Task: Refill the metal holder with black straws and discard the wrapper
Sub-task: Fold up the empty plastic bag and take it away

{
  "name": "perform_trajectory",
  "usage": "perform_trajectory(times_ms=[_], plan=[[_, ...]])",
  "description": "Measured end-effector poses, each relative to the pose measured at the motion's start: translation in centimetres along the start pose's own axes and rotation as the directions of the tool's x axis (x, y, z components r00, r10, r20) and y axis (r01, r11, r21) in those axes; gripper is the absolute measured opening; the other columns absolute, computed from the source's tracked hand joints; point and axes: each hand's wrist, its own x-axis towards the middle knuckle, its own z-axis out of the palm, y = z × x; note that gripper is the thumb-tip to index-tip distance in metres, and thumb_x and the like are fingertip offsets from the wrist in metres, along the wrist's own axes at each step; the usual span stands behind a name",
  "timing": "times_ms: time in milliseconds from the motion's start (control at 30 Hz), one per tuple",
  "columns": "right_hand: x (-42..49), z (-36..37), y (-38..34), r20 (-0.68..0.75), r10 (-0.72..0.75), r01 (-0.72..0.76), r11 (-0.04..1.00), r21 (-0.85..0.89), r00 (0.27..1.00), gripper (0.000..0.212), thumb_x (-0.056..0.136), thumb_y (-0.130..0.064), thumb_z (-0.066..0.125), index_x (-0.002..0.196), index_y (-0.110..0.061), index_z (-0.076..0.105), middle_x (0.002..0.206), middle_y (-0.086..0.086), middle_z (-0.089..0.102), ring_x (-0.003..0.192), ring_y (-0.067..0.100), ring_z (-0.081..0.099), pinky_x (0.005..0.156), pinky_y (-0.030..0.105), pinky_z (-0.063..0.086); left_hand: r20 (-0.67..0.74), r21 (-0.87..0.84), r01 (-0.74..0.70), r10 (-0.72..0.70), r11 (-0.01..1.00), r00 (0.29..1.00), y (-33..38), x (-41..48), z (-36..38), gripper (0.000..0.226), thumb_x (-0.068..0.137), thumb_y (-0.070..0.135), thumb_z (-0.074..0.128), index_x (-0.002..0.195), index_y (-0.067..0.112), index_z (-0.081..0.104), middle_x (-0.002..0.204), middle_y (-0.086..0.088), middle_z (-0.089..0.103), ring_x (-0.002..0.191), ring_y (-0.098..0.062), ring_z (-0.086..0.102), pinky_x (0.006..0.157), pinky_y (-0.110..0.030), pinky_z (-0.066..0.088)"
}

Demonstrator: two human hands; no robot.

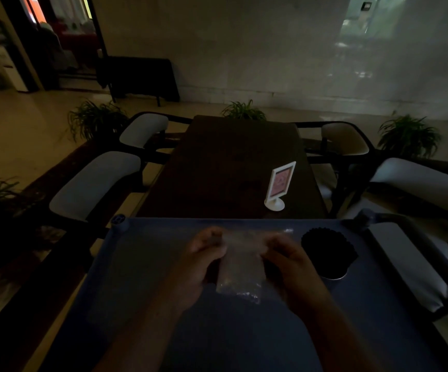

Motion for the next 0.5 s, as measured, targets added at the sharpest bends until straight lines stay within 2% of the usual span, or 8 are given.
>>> perform_trajectory(times_ms=[133, 233, 300, 333, 433, 467, 500], plan=[[0.1, 0.0, -0.3, 0.054, 0.001, -0.002, 1.000, 0.011, 0.999, 0.023, 0.078, -0.008, 0.054, 0.077, -0.015, 0.076, 0.079, 0.011, 0.073, 0.070, 0.019, 0.069, 0.063, 0.028, 0.057, 0.043, -0.166, -0.028, 0.036, 0.986, 0.998, 0.3, -0.1, 0.4, 0.009, 0.073, 0.006, 0.061, 0.082, 0.008, 0.063, 0.072, -0.003, 0.064, 0.065, -0.012, 0.063, 0.053, -0.021, 0.050], [0.3, -0.3, -0.1, 0.033, 0.028, -0.028, 1.000, -0.011, 0.999, 0.037, 0.085, 0.001, 0.048, 0.074, -0.016, 0.078, 0.079, 0.008, 0.075, 0.072, 0.018, 0.069, 0.060, 0.026, 0.057, -0.017, -0.103, -0.015, 0.014, 0.995, 1.000, 0.2, -0.2, 0.3, 0.013, 0.081, -0.002, 0.055, 0.079, 0.009, 0.062, 0.067, -0.001, 0.062, 0.060, -0.009, 0.061, 0.049, -0.019, 0.048], [0.3, -0.5, -0.1, 0.050, 0.076, -0.075, 0.997, -0.029, 0.996, 0.028, 0.078, -0.017, 0.050, 0.078, -0.013, 0.079, 0.089, 0.011, 0.076, 0.079, 0.023, 0.070, 0.063, 0.029, 0.056, -0.073, -0.014, -0.004, 0.003, 1.000, 0.997, 0.0, -0.3, 0.2, 0.025, 0.087, -0.006, 0.047, 0.076, 0.010, 0.063, 0.067, 0.000, 0.062, 0.061, -0.009, 0.059, 0.050, -0.020, 0.046], [0.5, -0.9, 0.2, 0.049, 0.113, -0.112, 0.993, -0.028, 0.992, 0.033, 0.076, -0.029, 0.051, 0.081, -0.010, 0.078, 0.093, 0.014, 0.076, 0.083, 0.026, 0.069, 0.065, 0.032, 0.056, -0.102, 0.038, 0.002, 0.002, 0.999, 0.995, -0.1, -0.3, 0.2, 0.029, 0.088, -0.005, 0.045, 0.073, 0.010, 0.064, 0.067, 0.001, 0.064, 0.063, -0.010, 0.060, 0.052, -0.022, 0.046], [0.6, -1.2, 0.3, -0.023, 0.155, -0.157, 0.984, -0.088, 0.988, 0.066, 0.096, -0.053, 0.033, 0.082, -0.007, 0.077, 0.093, 0.019, 0.075, 0.082, 0.030, 0.070, 0.064, 0.033, 0.054, -0.154, 0.166, 0.022, 0.004, 0.986, 0.988, -0.3, -0.4, 0.2, 0.033, 0.094, 0.001, 0.044, 0.071, 0.010, 0.067, 0.067, 0.004, 0.071, 0.067, -0.013, 0.066, 0.054, -0.023, 0.053], [0.7, -1.2, 0.5, -0.040, 0.132, -0.136, 0.979, -0.150, 0.990, 0.065, 0.094, -0.057, 0.036, 0.080, -0.009, 0.077, 0.090, 0.017, 0.075, 0.080, 0.029, 0.071, 0.064, 0.033, 0.055, -0.152, 0.199, 0.025, 0.006, 0.980, 0.988, -0.5, -0.5, 0.3, 0.029, 0.094, 0.006, 0.049, 0.074, 0.013, 0.068, 0.070, 0.003, 0.074, 0.069, -0.013, 0.068, 0.057, -0.023, 0.055], [0.7, -1.0, 0.4, -0.035, 0.100, -0.105, 0.966, -0.234, 0.994, 0.053, 0.090, -0.054, 0.047, 0.079, -0.012, 0.077, 0.089, 0.014, 0.075, 0.080, 0.027, 0.071, 0.063, 0.032, 0.056, -0.142, 0.247, 0.016, 0.020, 0.969, 0.990, -0.7, -0.6, 0.3, 0.022, 0.094, 0.012, 0.055, 0.078, 0.017, 0.069, 0.075, 0.003, 0.075, 0.073, -0.013, 0.070, 0.062, -0.024, 0.057]])
